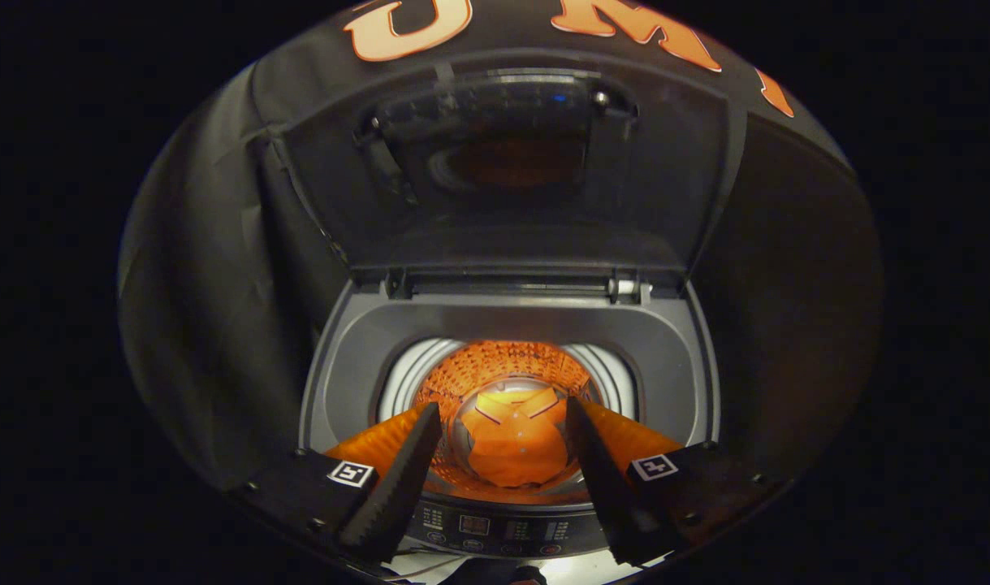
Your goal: Put the clothes into the washing machine and then close the washing machine lid.
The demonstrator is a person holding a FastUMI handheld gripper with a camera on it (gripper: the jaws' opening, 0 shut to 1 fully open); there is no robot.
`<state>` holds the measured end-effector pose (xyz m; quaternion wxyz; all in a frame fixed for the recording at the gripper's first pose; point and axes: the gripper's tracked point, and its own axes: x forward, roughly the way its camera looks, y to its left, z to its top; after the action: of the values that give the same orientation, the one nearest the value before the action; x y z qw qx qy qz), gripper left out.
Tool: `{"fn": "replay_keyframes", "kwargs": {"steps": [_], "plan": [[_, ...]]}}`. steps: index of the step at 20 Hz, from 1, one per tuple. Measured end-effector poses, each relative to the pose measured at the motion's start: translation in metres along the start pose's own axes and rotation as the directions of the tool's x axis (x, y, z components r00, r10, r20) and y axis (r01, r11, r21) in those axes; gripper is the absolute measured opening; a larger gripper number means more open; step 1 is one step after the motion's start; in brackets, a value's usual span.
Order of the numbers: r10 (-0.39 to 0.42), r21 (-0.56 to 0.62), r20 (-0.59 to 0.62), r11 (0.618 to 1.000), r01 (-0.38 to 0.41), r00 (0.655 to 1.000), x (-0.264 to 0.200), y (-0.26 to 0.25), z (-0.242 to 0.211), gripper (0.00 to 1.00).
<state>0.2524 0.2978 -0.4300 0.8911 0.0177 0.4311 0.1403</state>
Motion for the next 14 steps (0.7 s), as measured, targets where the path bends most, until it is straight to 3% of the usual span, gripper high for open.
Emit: {"fn": "replay_keyframes", "kwargs": {"steps": [8, 14], "plan": [[0.054, -0.015, 0.231, 0.999, -0.051, 0.971, -0.068, 0.027, 0.101, 0.99], [0.053, -0.052, 0.352, 0.998, -0.037, 0.934, -0.086, 0.034, 0.18, 0.99]]}}
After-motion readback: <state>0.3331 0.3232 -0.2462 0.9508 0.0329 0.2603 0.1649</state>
